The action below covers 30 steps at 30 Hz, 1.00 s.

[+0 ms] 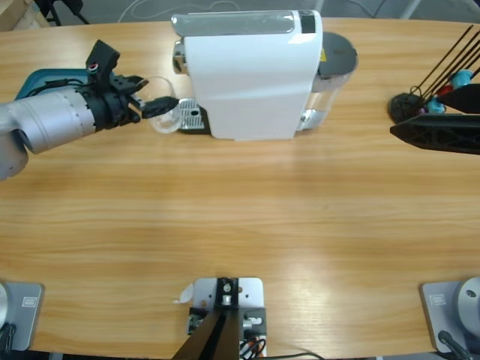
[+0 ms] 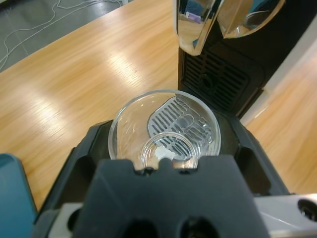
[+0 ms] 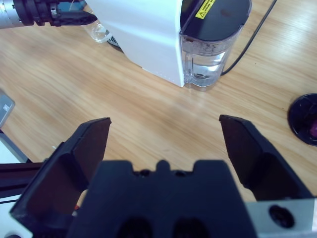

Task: Pour coffee

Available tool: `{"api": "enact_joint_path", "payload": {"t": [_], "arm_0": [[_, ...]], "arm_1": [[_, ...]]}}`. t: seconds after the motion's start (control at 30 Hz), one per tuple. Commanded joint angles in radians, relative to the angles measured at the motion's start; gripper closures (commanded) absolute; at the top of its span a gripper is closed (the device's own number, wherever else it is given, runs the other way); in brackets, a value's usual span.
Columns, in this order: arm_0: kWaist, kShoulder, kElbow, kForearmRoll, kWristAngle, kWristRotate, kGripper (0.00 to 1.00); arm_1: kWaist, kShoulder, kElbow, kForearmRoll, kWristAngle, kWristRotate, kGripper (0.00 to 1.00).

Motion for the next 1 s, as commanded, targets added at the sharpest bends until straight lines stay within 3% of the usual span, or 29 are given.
{"api": "enact_joint_path", "payload": {"t": [0.03, 1.0], "arm_0": [[-0.003, 0.084, -0.044, -0.032, -0.017, -0.019, 1.0], [-0.019, 0.164, -0.077, -0.112, -0.041, -0.021, 1.0]], "arm_1": [[-0.011, 0.008, 0.036, 0.013, 0.017, 0.009, 0.0], [-0.011, -0.039, 0.005, 0.1, 0.016, 0.011, 0.0]]}}
